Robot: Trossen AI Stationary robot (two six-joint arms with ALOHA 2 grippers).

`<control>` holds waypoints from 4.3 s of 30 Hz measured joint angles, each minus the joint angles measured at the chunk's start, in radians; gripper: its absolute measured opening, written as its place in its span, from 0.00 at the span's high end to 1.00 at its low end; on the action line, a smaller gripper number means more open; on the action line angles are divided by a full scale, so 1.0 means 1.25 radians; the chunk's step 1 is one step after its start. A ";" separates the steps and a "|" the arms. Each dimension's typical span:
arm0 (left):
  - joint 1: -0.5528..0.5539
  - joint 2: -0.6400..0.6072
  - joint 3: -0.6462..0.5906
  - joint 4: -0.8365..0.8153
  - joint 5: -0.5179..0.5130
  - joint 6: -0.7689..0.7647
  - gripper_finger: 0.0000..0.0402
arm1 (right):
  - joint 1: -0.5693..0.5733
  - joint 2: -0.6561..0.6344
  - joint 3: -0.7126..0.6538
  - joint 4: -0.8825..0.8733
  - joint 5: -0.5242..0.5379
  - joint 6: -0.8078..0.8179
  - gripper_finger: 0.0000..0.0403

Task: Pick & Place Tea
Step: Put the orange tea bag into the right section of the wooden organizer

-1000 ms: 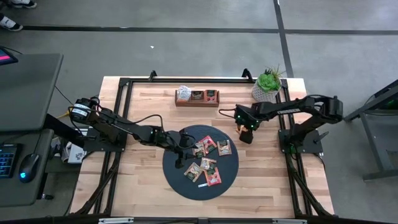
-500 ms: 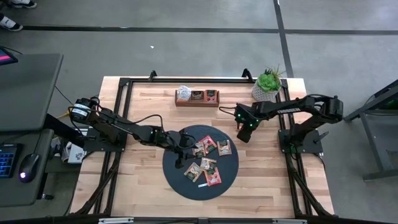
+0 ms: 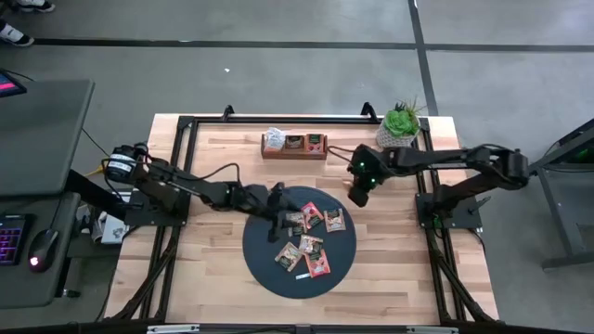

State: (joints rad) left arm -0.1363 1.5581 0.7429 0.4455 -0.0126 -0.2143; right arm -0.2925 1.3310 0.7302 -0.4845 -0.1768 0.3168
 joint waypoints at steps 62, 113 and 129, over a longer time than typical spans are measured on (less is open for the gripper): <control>0.258 0.000 0.182 0.619 0.343 -0.339 0.49 | 0.213 -0.080 0.191 0.882 0.010 -0.230 0.98; 0.218 0.000 0.182 0.555 0.305 -0.314 0.80 | 0.212 -0.056 0.190 0.838 0.047 -0.233 0.98; 0.218 0.000 0.182 0.547 0.302 -0.250 1.00 | 0.212 -0.056 0.190 0.837 0.047 -0.229 0.96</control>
State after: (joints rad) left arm 0.1368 1.5578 0.9699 1.1292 0.3649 -0.5266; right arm -0.0269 1.2606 0.9680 0.5621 -0.1177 0.0301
